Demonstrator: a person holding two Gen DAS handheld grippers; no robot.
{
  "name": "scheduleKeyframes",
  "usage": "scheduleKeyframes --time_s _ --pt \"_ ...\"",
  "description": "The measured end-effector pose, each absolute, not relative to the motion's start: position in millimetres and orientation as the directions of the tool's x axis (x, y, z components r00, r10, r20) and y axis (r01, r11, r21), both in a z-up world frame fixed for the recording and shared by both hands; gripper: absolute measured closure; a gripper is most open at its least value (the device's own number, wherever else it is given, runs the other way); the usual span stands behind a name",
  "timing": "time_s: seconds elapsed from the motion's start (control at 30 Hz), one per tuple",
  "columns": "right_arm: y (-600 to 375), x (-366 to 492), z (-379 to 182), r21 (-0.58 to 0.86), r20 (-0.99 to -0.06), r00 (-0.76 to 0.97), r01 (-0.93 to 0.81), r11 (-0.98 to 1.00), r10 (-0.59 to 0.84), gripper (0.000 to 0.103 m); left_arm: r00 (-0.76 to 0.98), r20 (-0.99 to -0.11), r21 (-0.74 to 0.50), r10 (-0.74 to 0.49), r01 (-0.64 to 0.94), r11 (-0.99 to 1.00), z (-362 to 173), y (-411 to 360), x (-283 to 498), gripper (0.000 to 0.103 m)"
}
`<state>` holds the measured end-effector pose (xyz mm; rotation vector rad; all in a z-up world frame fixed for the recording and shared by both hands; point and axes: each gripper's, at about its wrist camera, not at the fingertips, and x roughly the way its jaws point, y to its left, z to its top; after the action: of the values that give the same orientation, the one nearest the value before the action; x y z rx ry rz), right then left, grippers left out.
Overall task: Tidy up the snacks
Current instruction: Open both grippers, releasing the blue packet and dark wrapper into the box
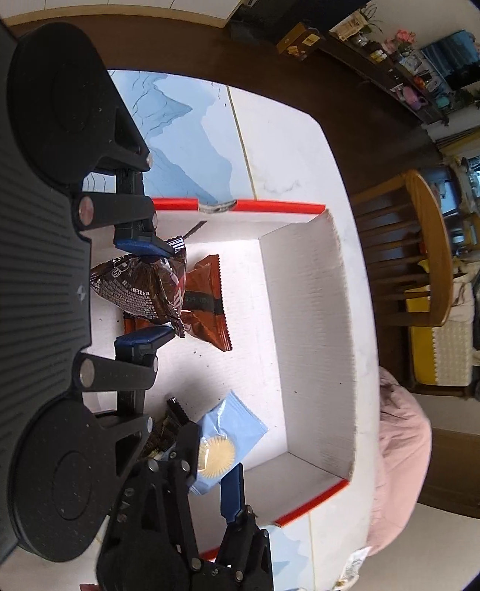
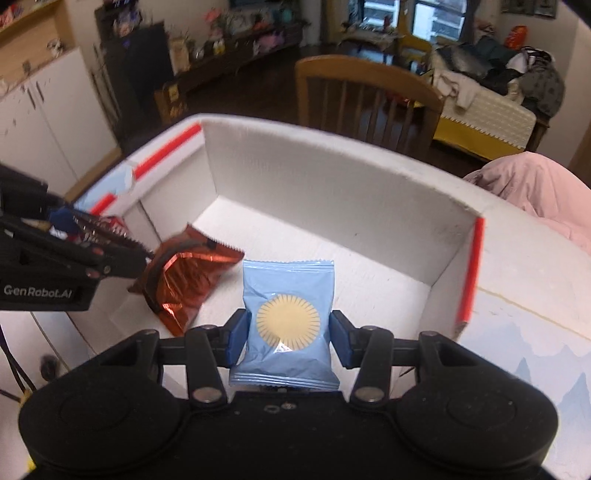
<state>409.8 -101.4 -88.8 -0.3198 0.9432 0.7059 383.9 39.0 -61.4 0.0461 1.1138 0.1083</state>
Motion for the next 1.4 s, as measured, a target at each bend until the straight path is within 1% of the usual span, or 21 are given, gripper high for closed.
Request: scheduleKeyframes --time_s 0.27,0.63,0.8,0.93,0.97,1.03,1.1,1.17,1.3,1.37,1.4 --pt "-93 420 -97 0.037 -0.853 0.347 -0.705 0.708 0.390 0.056 0.394 -0.912 0.119 0.115 -0.015 0.993 -76 25 398 0.064" --pt "-99 424 -102 0.075 -0.855 0.316 -0.709 0.702 0.410 0.056 0.370 -0.917 0.150 0.148 -0.024 0.988 -83 17 399 0.063" --pt "-101 425 -99 0.085 -0.848 0.321 -0.703 0.706 0.422 0.056 0.389 -0.911 0.124 0.135 -0.054 0.991 -77 21 396 0.062" --pt "-106 424 -97 0.101 -0.841 0.322 -0.695 0.712 0.434 0.054 0.407 -0.906 0.097 0.115 -0.064 0.993 -69 23 390 0.058" --pt "-107 423 -95 0.102 -0.838 0.327 -0.693 0.714 0.437 0.053 0.413 -0.904 0.092 0.110 -0.063 0.994 -67 23 388 0.057" --pt "-110 422 -92 0.106 -0.833 0.336 -0.685 0.721 0.441 0.047 0.423 -0.900 0.089 0.108 -0.063 0.994 -63 22 384 0.057" --pt "-114 420 -86 0.113 -0.822 0.348 -0.677 0.728 0.451 0.035 0.436 -0.895 0.076 0.098 -0.067 0.995 -58 23 381 0.057" --pt "-117 417 -81 0.115 -0.813 0.362 -0.669 0.734 0.457 0.029 0.448 -0.889 0.064 0.092 -0.076 0.995 -54 25 378 0.057" --pt "-124 408 -69 0.124 -0.795 0.381 -0.659 0.742 0.471 0.024 0.477 -0.876 0.038 0.072 -0.080 0.996 -42 26 370 0.057" --pt "-126 403 -62 0.126 -0.783 0.396 -0.653 0.747 0.479 0.023 0.492 -0.868 0.033 0.070 -0.084 0.996 -36 27 364 0.051" --pt "-126 401 -58 0.127 -0.779 0.402 -0.650 0.749 0.481 0.023 0.503 -0.862 0.027 0.067 -0.086 0.996 -33 28 360 0.050"
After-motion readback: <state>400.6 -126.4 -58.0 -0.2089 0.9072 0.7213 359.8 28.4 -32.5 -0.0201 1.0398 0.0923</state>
